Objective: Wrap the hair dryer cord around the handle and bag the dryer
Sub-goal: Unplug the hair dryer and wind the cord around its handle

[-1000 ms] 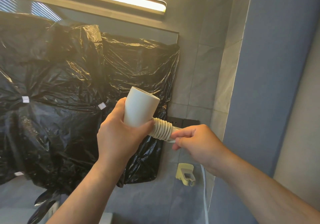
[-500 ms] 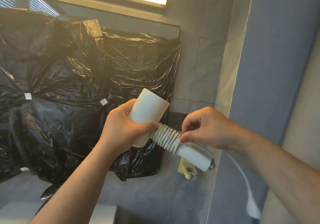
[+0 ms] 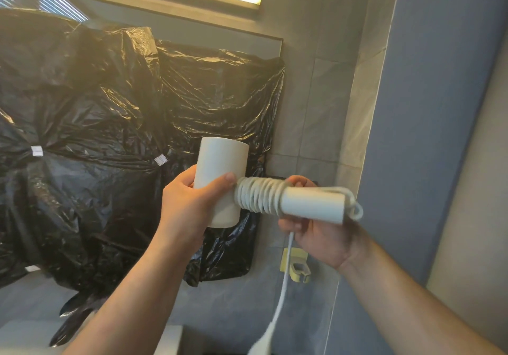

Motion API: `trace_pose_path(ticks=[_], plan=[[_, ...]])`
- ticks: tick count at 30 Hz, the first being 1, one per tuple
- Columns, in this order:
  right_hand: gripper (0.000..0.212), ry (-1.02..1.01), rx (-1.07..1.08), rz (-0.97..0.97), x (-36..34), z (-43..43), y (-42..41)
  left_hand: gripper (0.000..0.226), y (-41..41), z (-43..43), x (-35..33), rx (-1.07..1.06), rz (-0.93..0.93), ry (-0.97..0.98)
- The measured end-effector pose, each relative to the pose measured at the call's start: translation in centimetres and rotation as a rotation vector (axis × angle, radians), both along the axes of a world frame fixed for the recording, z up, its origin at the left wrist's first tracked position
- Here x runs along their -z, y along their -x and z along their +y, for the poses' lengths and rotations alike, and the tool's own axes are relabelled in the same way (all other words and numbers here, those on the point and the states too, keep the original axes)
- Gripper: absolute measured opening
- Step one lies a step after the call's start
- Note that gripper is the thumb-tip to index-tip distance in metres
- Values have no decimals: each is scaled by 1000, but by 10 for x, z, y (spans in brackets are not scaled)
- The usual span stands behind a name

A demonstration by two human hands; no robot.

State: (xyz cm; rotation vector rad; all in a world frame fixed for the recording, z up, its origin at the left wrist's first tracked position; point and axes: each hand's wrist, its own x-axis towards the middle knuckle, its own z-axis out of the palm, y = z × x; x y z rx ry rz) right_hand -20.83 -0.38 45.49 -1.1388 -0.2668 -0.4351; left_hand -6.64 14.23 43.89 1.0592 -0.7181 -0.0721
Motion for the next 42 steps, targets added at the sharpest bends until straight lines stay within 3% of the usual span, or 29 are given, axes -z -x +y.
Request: trace_pose_path(ticks=[4,7,9,11,15,18,25,29,32,36,39,42], plan=[[42,-138,-108,-10,15,6,-10,51,-1,-2,1,-51,41,43],[32,-189,21,22,16,19,-21,51,2,-5,1,-100,62,76],[14,-189,181,52,17,25,-26,42,4,-7,2,-159,63,82],[18,-61,324,103,20,29,-26,34,1,-7,5,-234,48,72],[38,475,552,302,33,35,-22,44,-8,-7,9,-378,-8,27],[26,776,721,408,31,35,-21,51,-9,-8,13,-439,-65,2],[24,966,832,501,17,42,-8,50,-3,-6,18,-537,-194,-30],[8,1008,910,459,18,45,-7,56,1,-7,21,-568,-240,-45],[11,1019,992,406,26,41,-6,58,-1,-8,25,-583,-236,-48],[19,1016,870,464,24,34,0,55,-3,-7,34,-572,-213,-51],[16,1221,788,523,19,32,9,54,-2,-5,39,-559,-226,-63],[20,1498,860,502,9,29,14,56,-1,-2,40,-555,-275,-106]])
